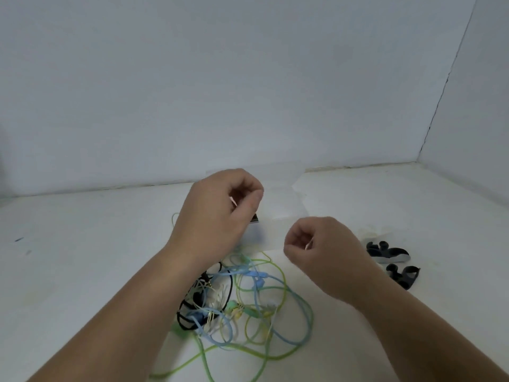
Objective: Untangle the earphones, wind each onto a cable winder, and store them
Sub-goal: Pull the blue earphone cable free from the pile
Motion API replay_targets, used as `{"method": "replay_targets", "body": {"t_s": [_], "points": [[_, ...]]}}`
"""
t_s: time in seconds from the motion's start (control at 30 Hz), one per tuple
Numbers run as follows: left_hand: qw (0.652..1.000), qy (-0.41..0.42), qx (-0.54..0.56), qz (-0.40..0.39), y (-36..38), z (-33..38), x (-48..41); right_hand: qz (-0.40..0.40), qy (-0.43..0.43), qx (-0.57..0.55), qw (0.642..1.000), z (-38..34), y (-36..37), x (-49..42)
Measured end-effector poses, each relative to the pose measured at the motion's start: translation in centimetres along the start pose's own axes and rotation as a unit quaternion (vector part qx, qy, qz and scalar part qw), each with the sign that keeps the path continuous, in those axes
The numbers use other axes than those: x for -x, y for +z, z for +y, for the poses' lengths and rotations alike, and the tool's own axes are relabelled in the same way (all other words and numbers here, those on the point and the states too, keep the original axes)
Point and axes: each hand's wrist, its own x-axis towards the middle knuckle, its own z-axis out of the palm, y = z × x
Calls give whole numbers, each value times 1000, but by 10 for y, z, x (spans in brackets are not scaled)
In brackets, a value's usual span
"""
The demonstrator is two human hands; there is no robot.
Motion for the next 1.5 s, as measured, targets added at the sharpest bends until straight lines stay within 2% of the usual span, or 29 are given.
{"method": "replay_targets", "body": {"t_s": [0.07, 0.13, 0.27, 0.43, 0.6, 0.73, 0.83, 0.87, 0.93, 1.0, 1.07, 1.2, 1.33, 1.5], "points": [[999, 0, 46, 19, -3, -6, 13, -85, -6, 62, 994, -4, 1, 4], [999, -11, 45, -17, -2, -19, 22, -131, -11, 75, 989, -7, 3, 6], [986, -12, -71, -151, -5, -38, 29, -194, -25, 104, 975, -6, 4, 5], [961, -39, -184, -203, -10, -44, 28, -211, -26, 120, 970, -8, 12, 9], [970, -94, -151, -163, -14, -52, 26, -177, 12, 133, 975, -7, 15, 8], [985, -118, -100, -73, -18, -53, 22, -153, 25, 151, 976, -7, 16, 6], [988, -123, -81, -54, -17, -50, 23, -91, -3, 59, 994, -11, 13, 7], [988, -123, -77, -50, -16, -49, 24, -98, -13, 22, 995, -13, 12, 8], [989, -131, -68, -31, -17, -46, 24, -168, -14, -11, 986, -19, 12, 13], [988, -141, -63, -3, -18, -46, 23, -223, -34, 58, 972, -22, 15, 17], [985, -156, -67, 22, -21, -48, 21, -212, -56, 95, 971, -23, 18, 17], [976, -196, -64, 78, -26, -53, 18, -130, -1, -64, 989, -18, 10, 10], [968, -204, -55, 133, -30, -55, 15, -60, 36, -214, 974, -21, 5, 8], [964, -208, -80, 142, -30, -60, 16, -53, 38, -254, 965, -21, 7, 9]]}}
